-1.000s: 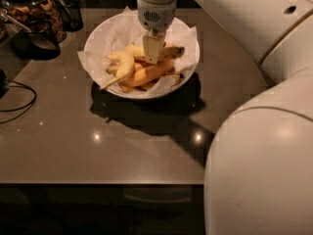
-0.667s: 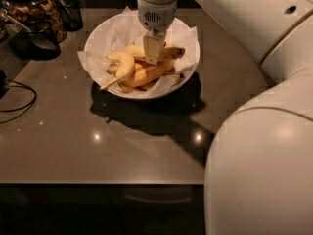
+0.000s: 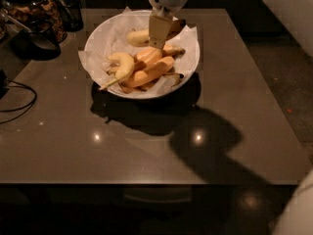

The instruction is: Pick banana from white bowl

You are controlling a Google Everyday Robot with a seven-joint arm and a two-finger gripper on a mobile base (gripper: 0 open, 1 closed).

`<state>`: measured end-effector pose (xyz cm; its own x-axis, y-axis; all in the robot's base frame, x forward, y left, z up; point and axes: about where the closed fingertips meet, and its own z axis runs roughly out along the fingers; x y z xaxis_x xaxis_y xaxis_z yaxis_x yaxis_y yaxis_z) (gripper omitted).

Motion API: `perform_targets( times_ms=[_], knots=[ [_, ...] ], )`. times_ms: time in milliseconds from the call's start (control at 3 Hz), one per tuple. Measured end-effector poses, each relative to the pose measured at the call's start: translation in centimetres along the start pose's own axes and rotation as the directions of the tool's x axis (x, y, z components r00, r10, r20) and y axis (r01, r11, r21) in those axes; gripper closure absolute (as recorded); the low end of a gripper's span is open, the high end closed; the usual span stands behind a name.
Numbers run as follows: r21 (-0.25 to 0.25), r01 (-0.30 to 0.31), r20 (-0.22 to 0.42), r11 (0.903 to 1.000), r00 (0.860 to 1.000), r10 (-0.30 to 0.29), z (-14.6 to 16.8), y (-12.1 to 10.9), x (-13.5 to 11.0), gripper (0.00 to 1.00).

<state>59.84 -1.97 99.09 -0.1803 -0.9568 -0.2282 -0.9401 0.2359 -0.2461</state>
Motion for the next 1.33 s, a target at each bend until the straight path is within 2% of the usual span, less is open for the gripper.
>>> perform_targets(
  times_ms=[333,667,1000,1333],
  knots=[
    [0.029,0.057,0.072,0.9980,0.996,-0.059,-2.1,0.8,-0.3,1.00],
    [0.031,0.062,0.076,0.9976,0.995,-0.064,-2.2,0.8,-0.3,1.00],
    [0.038,0.088,0.133,0.9954,0.987,-0.092,-4.7,2.4,0.0,1.00],
    [0.024,0.087,0.196,0.9960,0.976,-0.090,-6.5,4.8,1.1,1.00]
  ],
)
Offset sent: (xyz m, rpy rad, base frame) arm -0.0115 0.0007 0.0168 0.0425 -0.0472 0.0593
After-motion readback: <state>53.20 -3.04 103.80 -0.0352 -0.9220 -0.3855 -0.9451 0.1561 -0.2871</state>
